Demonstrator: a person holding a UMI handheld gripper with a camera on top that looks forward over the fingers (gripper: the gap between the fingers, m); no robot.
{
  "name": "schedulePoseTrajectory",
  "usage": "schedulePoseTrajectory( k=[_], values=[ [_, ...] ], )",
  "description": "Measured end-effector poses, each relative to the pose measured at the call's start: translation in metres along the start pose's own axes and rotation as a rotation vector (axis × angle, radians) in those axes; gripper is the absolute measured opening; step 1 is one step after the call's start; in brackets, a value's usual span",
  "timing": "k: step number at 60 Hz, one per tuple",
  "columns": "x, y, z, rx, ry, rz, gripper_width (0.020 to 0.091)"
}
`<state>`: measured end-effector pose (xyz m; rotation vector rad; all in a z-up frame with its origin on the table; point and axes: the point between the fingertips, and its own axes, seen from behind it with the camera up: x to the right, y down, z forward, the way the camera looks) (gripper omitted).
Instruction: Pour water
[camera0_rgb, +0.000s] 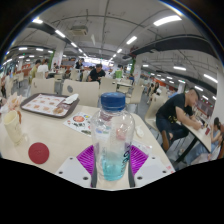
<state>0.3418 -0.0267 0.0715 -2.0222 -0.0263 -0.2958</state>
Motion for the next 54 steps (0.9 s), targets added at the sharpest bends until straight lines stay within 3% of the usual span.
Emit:
schedulePoseTrajectory(
  k=[13,26,34,37,47,54],
  values=[
    [-0.016,-0.09,-0.029,0.097,0.198,-0.449,0.0424],
    [-0.105,-0.165,-0.05,0.167,0.342,-1.021,0.0424],
    [-0.155,-0.171,-0.046,0.172,0.411,-1.41,0.0424],
    [-0.166,-0.164,-0.044,0.136,0.428,-1.54,0.0421],
    [-0.209,-0.15,-0.035,0.164,0.399,-1.804,0.042],
    [-0.216,-0.145,-0.034,0.14,0.38,-1.826,0.0422]
  ],
)
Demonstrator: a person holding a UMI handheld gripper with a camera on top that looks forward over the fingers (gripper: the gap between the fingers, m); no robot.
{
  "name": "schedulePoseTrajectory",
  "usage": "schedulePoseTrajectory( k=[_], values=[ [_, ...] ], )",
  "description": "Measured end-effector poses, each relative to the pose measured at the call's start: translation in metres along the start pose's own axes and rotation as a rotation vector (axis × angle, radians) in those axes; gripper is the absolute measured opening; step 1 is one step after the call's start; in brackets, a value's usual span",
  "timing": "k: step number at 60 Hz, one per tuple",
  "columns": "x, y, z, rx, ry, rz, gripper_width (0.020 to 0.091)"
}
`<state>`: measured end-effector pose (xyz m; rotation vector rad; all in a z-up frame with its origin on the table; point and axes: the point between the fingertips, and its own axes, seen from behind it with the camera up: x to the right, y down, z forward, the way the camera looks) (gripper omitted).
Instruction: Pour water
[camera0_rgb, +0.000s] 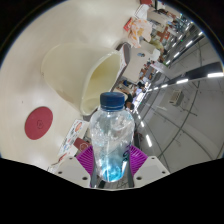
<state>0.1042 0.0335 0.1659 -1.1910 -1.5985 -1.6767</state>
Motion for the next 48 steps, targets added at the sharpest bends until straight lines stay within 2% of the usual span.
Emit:
schedulePoseTrajectory(
  k=[9,13,21,24,29,35,48],
  values=[
    [0.003,0.008,-0.005,0.012,-0.039,0.16,0.042],
    [0.007,0.009,-0.012,0.018,-0.085,0.41,0.0423],
    [0.026,0.016,-0.025,0.086,-0.2,1.006,0.0423],
    [0.026,0.012,-0.029,0.072,-0.235,1.208,0.0422],
    [0.012,0.022,-0.028,0.076,-0.328,1.501,0.0421],
    [-0.021,0.009,-0.022,0.056,-0.424,1.762,0.0421],
    [-0.085,-0.033,-0.02,0.034,-0.546,1.985,0.042]
  ],
)
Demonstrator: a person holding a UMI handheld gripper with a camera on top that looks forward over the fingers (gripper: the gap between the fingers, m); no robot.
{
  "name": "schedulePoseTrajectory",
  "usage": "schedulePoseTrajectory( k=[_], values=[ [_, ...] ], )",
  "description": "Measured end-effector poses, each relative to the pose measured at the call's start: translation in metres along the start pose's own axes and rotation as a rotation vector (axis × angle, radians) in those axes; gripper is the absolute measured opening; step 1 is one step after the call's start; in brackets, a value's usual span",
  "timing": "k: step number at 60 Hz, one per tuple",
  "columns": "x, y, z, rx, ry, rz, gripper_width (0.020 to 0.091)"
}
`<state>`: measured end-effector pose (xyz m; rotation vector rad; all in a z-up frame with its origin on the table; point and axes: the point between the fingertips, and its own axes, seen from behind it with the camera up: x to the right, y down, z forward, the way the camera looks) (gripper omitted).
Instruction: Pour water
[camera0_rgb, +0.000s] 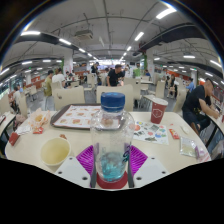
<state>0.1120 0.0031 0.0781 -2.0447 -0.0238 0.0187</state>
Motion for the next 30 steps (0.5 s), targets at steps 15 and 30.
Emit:
schedulePoseTrajectory(
  k=[15,30],
  values=[
    [0.003,0.02,0.001,0.044,0.043,0.009,0.0463],
    [0.006,0.02,-0.032,-0.101,0.073,0.005,0.0833]
  ],
)
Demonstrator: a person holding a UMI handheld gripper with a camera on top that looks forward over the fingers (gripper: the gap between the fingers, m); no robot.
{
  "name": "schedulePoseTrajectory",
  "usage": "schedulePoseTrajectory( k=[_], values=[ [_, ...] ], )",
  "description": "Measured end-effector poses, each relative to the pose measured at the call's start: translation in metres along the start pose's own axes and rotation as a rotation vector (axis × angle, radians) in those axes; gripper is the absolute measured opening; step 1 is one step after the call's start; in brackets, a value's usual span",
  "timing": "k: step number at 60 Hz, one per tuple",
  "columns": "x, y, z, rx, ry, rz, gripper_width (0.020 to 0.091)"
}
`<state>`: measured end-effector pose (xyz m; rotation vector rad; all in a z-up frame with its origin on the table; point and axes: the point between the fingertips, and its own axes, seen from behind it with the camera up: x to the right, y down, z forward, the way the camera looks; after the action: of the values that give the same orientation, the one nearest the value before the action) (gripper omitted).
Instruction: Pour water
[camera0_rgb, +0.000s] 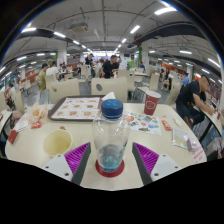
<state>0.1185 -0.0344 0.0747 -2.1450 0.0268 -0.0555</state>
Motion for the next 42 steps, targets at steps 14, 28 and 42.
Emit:
schedulePoseTrajectory(
  k=[14,28,42],
  values=[
    [-0.011,0.002,-0.114,-0.129,0.01,0.026,0.0848],
    [-0.02,-0.001,-0.181,-0.132,0.02,-0.017,0.0852],
    [-0.019,0.007,-0.198,-0.149,0.014,-0.028,0.0846]
  ],
)
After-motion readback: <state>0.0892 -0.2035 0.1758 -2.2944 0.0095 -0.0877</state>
